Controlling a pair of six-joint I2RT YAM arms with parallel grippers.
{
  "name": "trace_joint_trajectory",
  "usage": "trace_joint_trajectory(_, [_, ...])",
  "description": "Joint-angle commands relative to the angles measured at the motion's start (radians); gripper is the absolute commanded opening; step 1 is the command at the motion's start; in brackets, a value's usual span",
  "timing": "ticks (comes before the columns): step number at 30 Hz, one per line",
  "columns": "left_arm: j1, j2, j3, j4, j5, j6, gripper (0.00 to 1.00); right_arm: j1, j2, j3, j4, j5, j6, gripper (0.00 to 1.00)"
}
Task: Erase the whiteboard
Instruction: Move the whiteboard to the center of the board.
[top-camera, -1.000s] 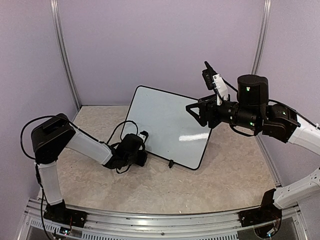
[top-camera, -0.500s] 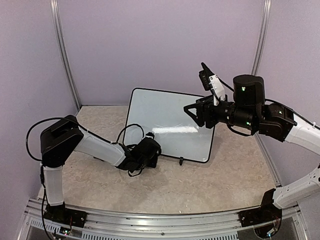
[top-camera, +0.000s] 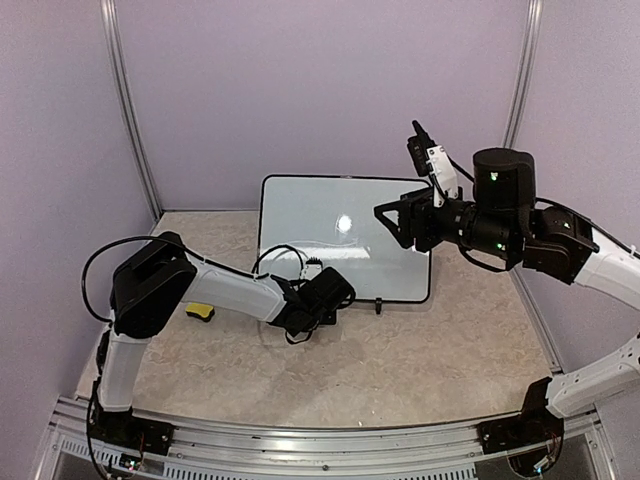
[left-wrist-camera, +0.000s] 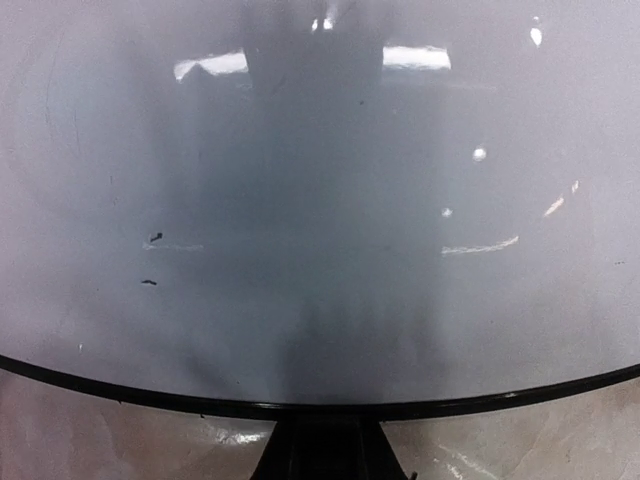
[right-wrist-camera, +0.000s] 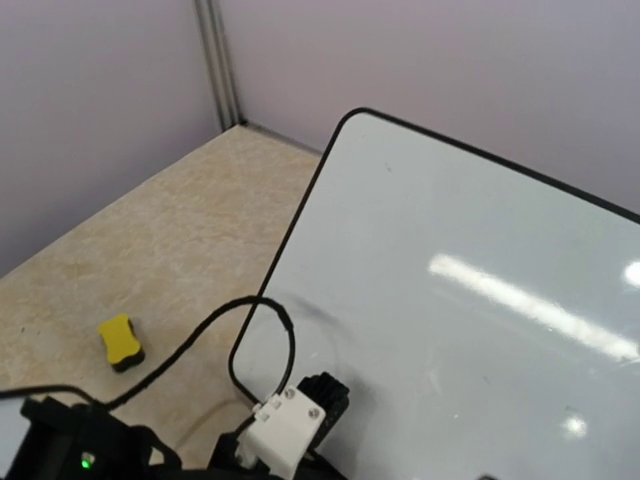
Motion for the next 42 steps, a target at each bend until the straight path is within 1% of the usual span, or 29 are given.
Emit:
trace_joint_trajectory(1, [0.05,0.13,0.019,-0.122,0.101,-0.047,0.0,-0.013,-0.046,-0.021,0.007,0.055,0.014,0.62])
trace_joint_trajectory(7, [0.155,0.16,0.068,-0.085,0.16,-0.032,0.0,-0.016,-0.075,-0.052,0.014,0.056,0.027,0.62])
trace_joint_trajectory(11, [0.196,0.158,0.054,-0.064,0.173,-0.082,0.0,-0.017,-0.088,-0.067,0.018,0.058,0.034,0.62])
trace_joint_trajectory(13, [0.188,0.153,0.049,-0.07,0.16,-0.148,0.0,-0.016,-0.093,-0.074,0.02,0.056,0.037,0.62])
trace_joint_trajectory(16, [0.168,0.155,0.074,-0.133,0.101,-0.231,0.0,-0.017,-0.096,-0.077,0.024,0.055,0.042,0.62])
trace_joint_trajectory(19, [0.161,0.141,0.067,-0.157,0.061,-0.287,0.0,-0.017,-0.098,-0.079,0.023,0.045,0.048,0.62])
trace_joint_trajectory(22, [0.167,0.133,0.074,-0.174,0.043,-0.302,0.0,-0.017,-0.103,-0.088,0.027,0.045,0.053,0.62])
trace_joint_trajectory(26, [0.157,0.167,0.153,-0.255,0.015,-0.301,0.01,-0.016,-0.103,-0.095,0.036,0.04,0.055,0.62])
trace_joint_trajectory(28, [0.144,0.181,0.179,-0.312,-0.034,-0.34,0.01,-0.016,-0.101,-0.096,0.037,0.036,0.055,0.62])
trace_joint_trajectory(31, [0.136,0.174,0.168,-0.337,-0.053,-0.393,0.03,-0.017,-0.1,-0.101,0.041,0.032,0.058,0.62])
trace_joint_trajectory(35, [0.131,0.161,0.162,-0.355,-0.083,-0.425,0.12,-0.017,-0.099,-0.105,0.042,0.028,0.057,0.62])
trace_joint_trajectory(39, [0.133,0.162,0.164,-0.363,-0.076,-0.443,0.18,-0.016,-0.091,-0.1,0.041,0.024,0.053,0.62])
trace_joint_trajectory(41, [0.131,0.165,0.165,-0.36,-0.062,-0.443,0.44,-0.018,-0.086,-0.098,0.04,0.028,0.05,0.62])
trace_joint_trajectory(42, [0.131,0.167,0.169,-0.359,-0.057,-0.441,0.55,-0.017,-0.085,-0.098,0.039,0.029,0.049,0.63])
